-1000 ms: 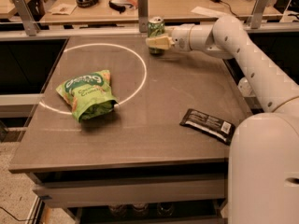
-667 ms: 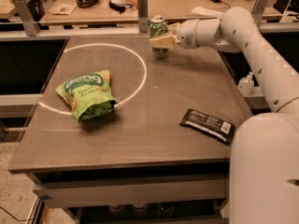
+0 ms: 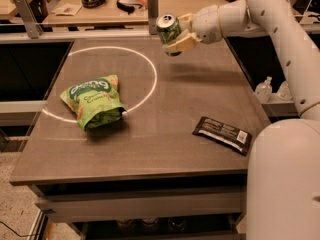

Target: Knock green can over

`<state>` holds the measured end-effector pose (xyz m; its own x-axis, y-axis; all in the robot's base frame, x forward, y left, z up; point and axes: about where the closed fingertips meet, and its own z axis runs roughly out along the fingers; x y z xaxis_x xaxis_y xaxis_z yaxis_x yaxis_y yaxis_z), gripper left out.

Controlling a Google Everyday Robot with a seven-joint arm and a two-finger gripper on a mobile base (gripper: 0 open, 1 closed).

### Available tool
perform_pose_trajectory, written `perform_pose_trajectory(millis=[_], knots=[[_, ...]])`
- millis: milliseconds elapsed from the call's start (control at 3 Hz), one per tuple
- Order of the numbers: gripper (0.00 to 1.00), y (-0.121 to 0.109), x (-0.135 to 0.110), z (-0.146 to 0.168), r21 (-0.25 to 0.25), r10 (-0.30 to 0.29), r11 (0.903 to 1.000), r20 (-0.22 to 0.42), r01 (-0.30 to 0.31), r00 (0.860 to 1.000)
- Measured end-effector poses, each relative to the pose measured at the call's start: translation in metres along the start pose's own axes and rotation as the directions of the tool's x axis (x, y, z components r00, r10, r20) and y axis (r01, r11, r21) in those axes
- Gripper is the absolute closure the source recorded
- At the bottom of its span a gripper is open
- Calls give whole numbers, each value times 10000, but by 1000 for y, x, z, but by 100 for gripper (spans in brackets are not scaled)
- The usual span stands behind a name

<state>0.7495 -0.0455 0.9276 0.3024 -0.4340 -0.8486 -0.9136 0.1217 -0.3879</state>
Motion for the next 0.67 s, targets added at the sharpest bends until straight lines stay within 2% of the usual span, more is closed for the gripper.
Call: perform_pose_trajectory(millis=[333, 667], knots=[[100, 14, -16, -9, -664, -2099, 9762, -487, 2065, 9765], [100, 19, -26, -18, -1134, -4145, 9083, -1127, 4028, 9030]])
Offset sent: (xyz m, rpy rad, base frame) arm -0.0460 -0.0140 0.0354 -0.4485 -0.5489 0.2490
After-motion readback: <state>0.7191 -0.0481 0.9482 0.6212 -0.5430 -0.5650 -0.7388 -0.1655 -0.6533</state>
